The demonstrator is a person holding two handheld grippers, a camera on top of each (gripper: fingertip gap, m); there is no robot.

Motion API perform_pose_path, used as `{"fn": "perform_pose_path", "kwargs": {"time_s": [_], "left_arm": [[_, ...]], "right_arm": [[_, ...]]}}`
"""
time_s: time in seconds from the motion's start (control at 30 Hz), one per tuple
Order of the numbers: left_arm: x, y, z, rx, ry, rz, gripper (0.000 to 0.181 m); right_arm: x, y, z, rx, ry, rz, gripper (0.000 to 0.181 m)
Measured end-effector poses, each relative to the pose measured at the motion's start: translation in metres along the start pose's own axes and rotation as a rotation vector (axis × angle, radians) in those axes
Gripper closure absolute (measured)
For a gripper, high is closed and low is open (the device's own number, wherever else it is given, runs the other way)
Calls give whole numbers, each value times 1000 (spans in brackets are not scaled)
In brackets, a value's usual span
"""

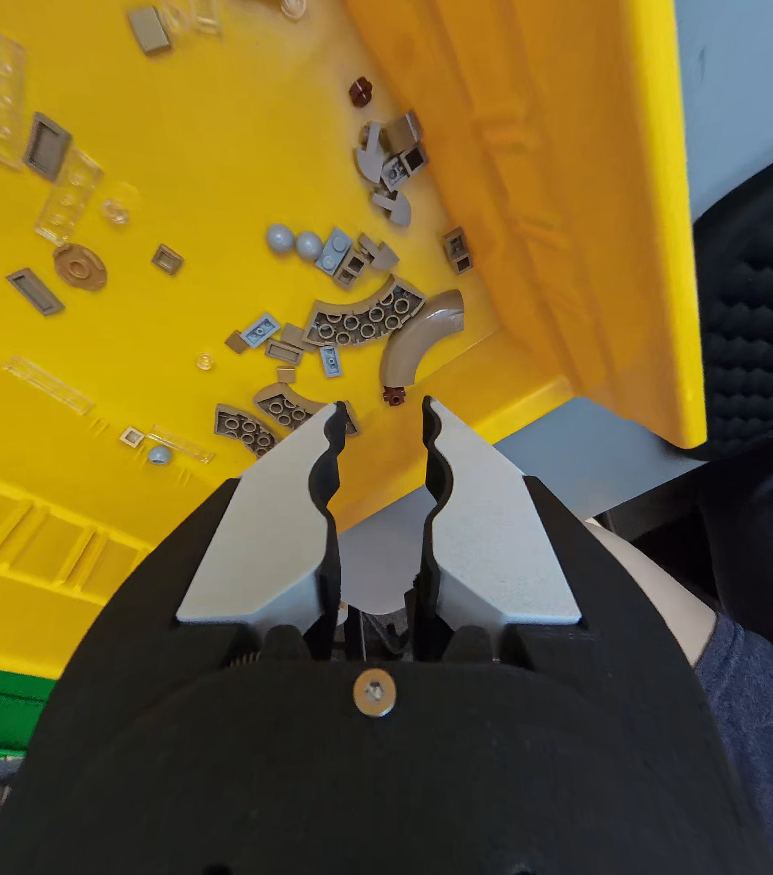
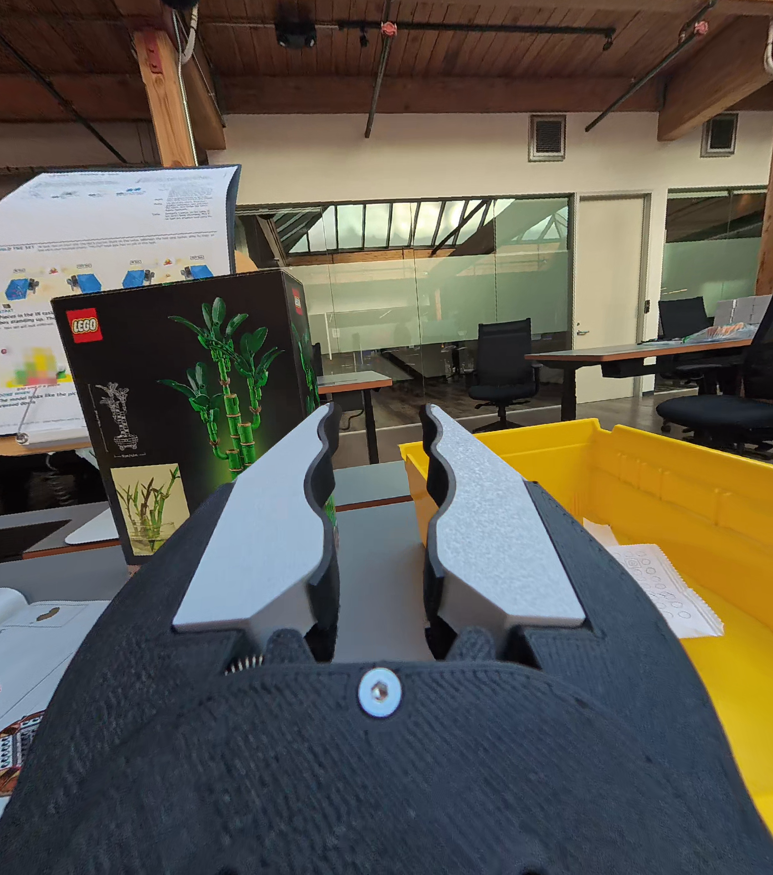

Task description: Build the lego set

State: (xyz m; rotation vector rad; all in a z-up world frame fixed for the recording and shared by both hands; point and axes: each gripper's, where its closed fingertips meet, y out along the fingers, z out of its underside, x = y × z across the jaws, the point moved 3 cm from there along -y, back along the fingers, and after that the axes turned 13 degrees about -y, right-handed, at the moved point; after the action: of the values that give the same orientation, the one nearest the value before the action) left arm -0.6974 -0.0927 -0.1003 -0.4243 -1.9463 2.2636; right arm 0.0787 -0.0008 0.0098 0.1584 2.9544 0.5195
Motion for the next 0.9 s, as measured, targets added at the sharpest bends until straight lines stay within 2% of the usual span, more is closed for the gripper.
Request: {"fn": "perform_pose_path", "kwargs": {"time_s": [0.03, 0.23, 0.3, 0.43, 0.57, 0.9], "left_arm": [[-1, 3, 1, 23, -5, 2, 155], [2, 23, 6, 162, -69, 27, 155], [3, 25, 5, 171, -78, 38, 160], [5, 27, 6, 195, -96, 34, 157], [-1, 30, 6, 224, -71, 53, 169], [-3, 33, 7, 254, -86, 57, 171]], "right_arm": [[1, 0, -1, 2, -7, -11, 147], [13, 6, 3, 34, -34, -81, 146], [16, 7, 1, 27, -33, -93, 146], [16, 7, 1, 27, -25, -94, 146], [10, 7, 3, 41, -13, -61, 146], [4, 5, 1, 28, 23, -50, 146]]}}
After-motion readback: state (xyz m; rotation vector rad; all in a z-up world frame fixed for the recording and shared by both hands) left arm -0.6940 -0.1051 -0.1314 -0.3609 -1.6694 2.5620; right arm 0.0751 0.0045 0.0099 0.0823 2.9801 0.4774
